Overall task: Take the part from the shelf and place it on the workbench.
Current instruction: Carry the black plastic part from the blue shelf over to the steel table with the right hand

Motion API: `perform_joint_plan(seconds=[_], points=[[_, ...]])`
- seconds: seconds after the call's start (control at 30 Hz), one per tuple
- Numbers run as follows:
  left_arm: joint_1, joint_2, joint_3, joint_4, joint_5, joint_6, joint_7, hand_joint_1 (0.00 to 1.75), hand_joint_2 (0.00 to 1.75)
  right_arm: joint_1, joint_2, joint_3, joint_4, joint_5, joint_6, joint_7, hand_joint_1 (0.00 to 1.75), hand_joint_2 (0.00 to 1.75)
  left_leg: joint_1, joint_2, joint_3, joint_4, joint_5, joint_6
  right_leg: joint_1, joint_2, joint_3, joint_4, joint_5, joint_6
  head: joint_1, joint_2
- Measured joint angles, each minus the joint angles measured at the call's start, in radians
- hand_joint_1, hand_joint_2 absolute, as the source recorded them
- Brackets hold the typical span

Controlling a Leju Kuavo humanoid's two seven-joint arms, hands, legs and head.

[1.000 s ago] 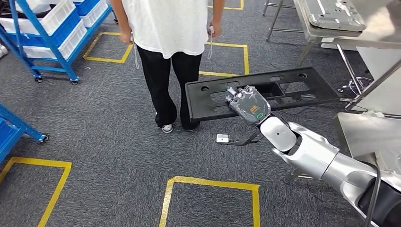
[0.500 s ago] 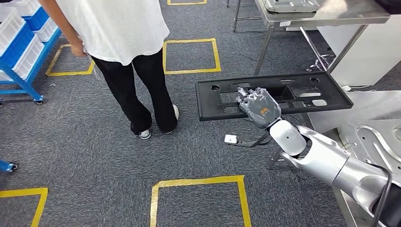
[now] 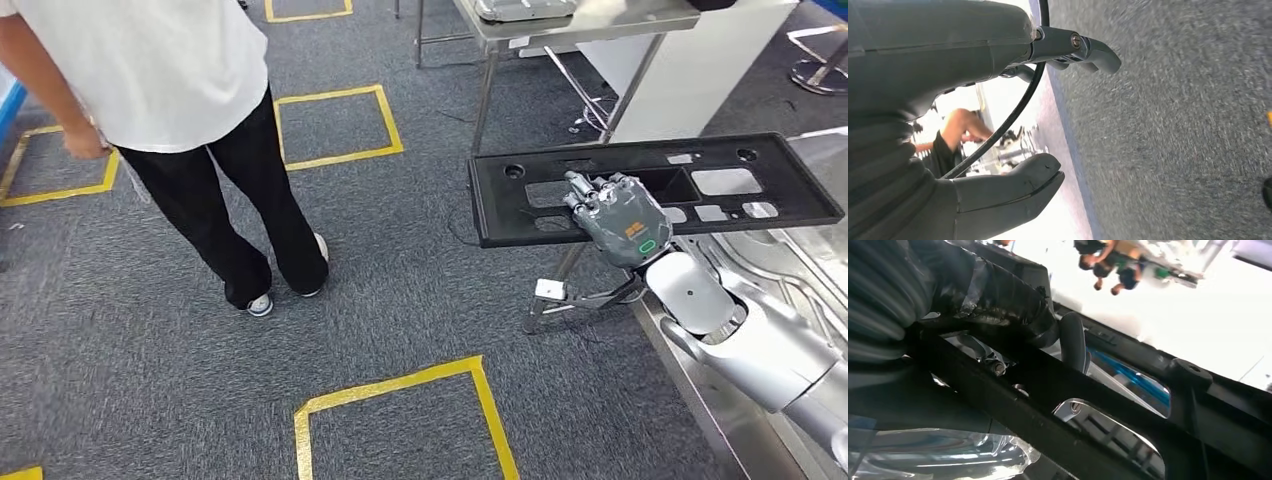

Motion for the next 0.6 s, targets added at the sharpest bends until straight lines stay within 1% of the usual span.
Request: perform_joint_plan(seconds=[0.03,0.07,0.1,0.13,0.17,0.2,0.23,0.3,0.33,0.37,0.4,0.43,0.47,0.5,0.53,0.57,0.6], points=[[-0.001,-0.003,0.000,0.000,-0.001,-0.001,0.000,0.00,1.75,0.004,0.000,-0.015,-0.001,0.000,0.001,-0.009,1.75,1.75,0.000,0.015,0.000,0.001,-0.001,-0.001,-0.003,-0.005,-0.001,0.007,0.006,0.004,0.000,0.000],[-0.002,-0.006,-0.001,0.000,-0.002,-0.001,-0.001,0.00,1.75,0.008,-0.001,-0.029,-0.001,0.000,0.002,-0.015,1.75,1.75,0.001,0.029,0.000,0.002,-0.003,-0.003,-0.006,-0.012,0.018,-0.023,0.028,0.007,0.000,0.000],[-0.003,-0.009,-0.001,0.000,-0.002,-0.002,-0.001,0.00,1.75,0.010,-0.002,-0.042,-0.001,0.000,0.003,-0.018,1.75,1.75,0.002,0.042,0.001,0.005,-0.006,-0.006,-0.009,-0.026,0.056,-0.087,0.060,0.010,0.000,0.000],[-0.005,-0.011,-0.001,0.000,-0.002,-0.002,-0.002,0.00,1.75,0.010,-0.004,-0.055,-0.001,0.000,0.003,-0.020,1.75,1.75,0.001,0.053,0.001,0.008,-0.010,-0.010,-0.008,-0.047,0.096,-0.156,0.084,0.010,0.000,0.000],[-0.006,-0.011,-0.001,0.000,-0.002,-0.002,-0.002,0.00,1.75,0.010,-0.006,-0.066,-0.002,0.000,0.003,-0.020,1.75,1.75,0.000,0.063,0.002,0.013,-0.014,-0.015,-0.005,-0.063,0.127,-0.212,0.100,0.008,0.000,0.000],[-0.008,-0.012,-0.001,0.000,-0.002,-0.002,-0.002,0.00,1.75,0.010,-0.007,-0.075,-0.002,0.000,0.003,-0.021,1.75,1.75,-0.002,0.072,0.003,0.017,-0.018,-0.021,-0.002,-0.073,0.144,-0.244,0.107,0.003,0.000,0.000],[-0.009,-0.012,-0.001,0.000,-0.002,-0.002,-0.002,0.00,1.75,0.011,-0.009,-0.081,-0.002,0.000,0.004,-0.021,1.75,1.75,-0.004,0.081,0.004,0.019,-0.021,-0.026,0.002,-0.073,0.146,-0.252,0.104,-0.004,0.000,0.000],[-0.012,-0.013,-0.001,0.000,-0.002,-0.002,-0.003,0.00,1.75,0.012,-0.013,-0.087,-0.003,0.000,0.004,-0.021,1.75,1.75,-0.003,0.096,0.008,0.021,-0.028,-0.035,0.002,-0.049,0.144,-0.252,0.107,-0.017,-0.001,0.000],[-0.014,-0.014,-0.001,0.000,-0.002,-0.002,-0.003,0.00,1.75,0.013,-0.015,-0.090,-0.004,0.000,0.004,-0.021,1.75,1.75,-0.001,0.088,0.007,0.029,-0.037,-0.040,0.000,-0.039,0.144,-0.252,0.109,-0.023,-0.001,0.000],[-0.015,-0.015,-0.001,0.000,-0.002,-0.003,-0.003,0.00,1.75,0.014,-0.017,-0.094,-0.005,0.000,0.004,-0.021,1.75,1.75,0.002,0.067,-0.002,0.053,-0.055,-0.044,-0.002,-0.029,0.145,-0.254,0.110,-0.030,-0.001,0.000],[-0.014,-0.015,-0.001,0.000,-0.001,-0.003,-0.003,0.00,1.75,0.014,-0.019,-0.098,-0.006,0.000,0.004,-0.021,1.75,1.75,0.004,0.040,-0.022,0.098,-0.083,-0.048,-0.003,-0.020,0.145,-0.255,0.111,-0.035,-0.001,0.000],[-0.013,-0.015,-0.001,0.000,0.000,-0.004,-0.003,0.00,1.75,0.014,-0.019,-0.102,-0.007,0.000,0.003,-0.022,1.75,1.75,0.006,0.012,-0.051,0.163,-0.115,-0.049,-0.002,-0.010,0.145,-0.255,0.111,-0.039,-0.001,0.000],[-0.011,-0.015,-0.001,0.000,0.000,-0.005,-0.004,0.00,1.75,0.014,-0.019,-0.104,-0.007,0.000,0.003,-0.024,1.75,1.75,0.007,-0.004,-0.085,0.234,-0.144,-0.049,0.000,0.001,0.145,-0.254,0.111,-0.042,-0.001,0.000],[-0.008,-0.016,-0.001,0.000,0.001,-0.007,-0.004,0.00,1.75,0.014,-0.018,-0.105,-0.007,0.000,0.003,-0.027,1.75,1.75,0.007,-0.011,-0.116,0.292,-0.160,-0.048,0.002,0.013,0.145,-0.254,0.111,-0.043,-0.001,0.000],[-0.006,-0.016,-0.002,0.000,0.001,-0.008,-0.005,0.00,1.75,0.014,-0.018,-0.108,-0.006,0.000,0.004,-0.033,1.75,1.75,0.006,-0.014,-0.133,0.317,-0.157,-0.046,0.004,0.027,0.145,-0.253,0.111,-0.044,-0.001,0.000],[-0.005,-0.016,-0.002,0.000,0.002,-0.010,-0.007,0.00,1.75,0.015,-0.018,-0.115,-0.004,0.000,0.006,-0.041,1.75,1.75,0.006,-0.018,-0.131,0.302,-0.133,-0.041,0.006,0.041,0.145,-0.252,0.111,-0.044,-0.001,0.000],[-0.003,-0.016,-0.002,0.000,0.003,-0.013,-0.010,0.00,1.75,0.015,-0.018,-0.126,0.000,0.000,0.008,-0.052,1.75,1.75,0.005,-0.026,-0.112,0.249,-0.094,-0.035,0.006,0.054,0.145,-0.252,0.111,-0.044,-0.001,0.000]])
